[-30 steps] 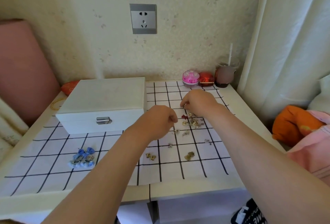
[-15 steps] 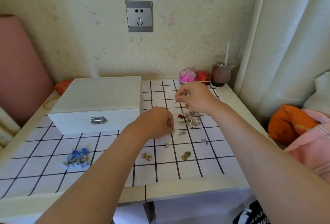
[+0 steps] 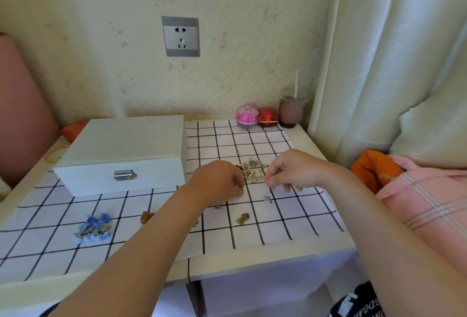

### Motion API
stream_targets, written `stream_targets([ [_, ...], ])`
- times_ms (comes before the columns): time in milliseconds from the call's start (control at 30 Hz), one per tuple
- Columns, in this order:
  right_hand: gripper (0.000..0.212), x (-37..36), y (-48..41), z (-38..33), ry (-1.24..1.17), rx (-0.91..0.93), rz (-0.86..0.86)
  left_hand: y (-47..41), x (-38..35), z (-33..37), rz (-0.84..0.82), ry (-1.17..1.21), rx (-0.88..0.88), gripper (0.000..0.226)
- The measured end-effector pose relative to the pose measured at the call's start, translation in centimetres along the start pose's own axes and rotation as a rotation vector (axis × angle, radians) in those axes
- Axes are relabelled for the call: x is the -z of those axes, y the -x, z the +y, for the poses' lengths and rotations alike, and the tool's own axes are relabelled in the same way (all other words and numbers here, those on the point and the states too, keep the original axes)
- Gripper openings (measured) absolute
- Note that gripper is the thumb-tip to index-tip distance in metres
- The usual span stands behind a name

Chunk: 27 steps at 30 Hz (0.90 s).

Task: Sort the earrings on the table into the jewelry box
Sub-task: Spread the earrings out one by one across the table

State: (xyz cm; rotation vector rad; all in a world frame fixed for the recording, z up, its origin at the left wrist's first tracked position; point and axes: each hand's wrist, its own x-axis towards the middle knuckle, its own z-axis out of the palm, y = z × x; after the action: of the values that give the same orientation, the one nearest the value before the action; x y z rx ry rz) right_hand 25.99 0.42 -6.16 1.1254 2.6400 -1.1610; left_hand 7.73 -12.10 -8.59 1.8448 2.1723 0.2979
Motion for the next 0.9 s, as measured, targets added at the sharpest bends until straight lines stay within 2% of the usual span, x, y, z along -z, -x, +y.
stream_targets([
  [167, 0.005, -0.2, 0.7, 0.3, 0.083, -0.074, -0.104, 0.2, 0.0, -0.4, -0.002, 0.128, 0.028, 0.005],
  [333, 0.008, -0.5, -0.3, -0.6, 0.081, 0.012, -0.012, 0.5, 0.6, -0.9, 0.06, 0.244, 0.032, 0.005],
  [467, 0.011, -1.5, -1.0, -2.2, 0.005, 0.107, 0.075, 0.7, 1.6, -1.1, 0.114, 0.336, 0.041, 0.006],
  [600, 0.024, -2.8, -1.2, -4.3, -0.14, 0.159, -0.006, 1.0, 2.1, -1.3, 0.158, 0.442, 0.064, 0.006],
  [800, 0.018, -3.2, -1.6, -5.2, -0.306, 0.164, 0.099, 1.6, 2.6, -1.4, 0.209, 0.655, 0.163, 0.005],
  [900, 0.016, -3.0, -1.5, -5.0, -0.333, 0.157, 0.114, 2.0, 2.8, -1.1, 0.189, 0.721, 0.154, 0.004],
])
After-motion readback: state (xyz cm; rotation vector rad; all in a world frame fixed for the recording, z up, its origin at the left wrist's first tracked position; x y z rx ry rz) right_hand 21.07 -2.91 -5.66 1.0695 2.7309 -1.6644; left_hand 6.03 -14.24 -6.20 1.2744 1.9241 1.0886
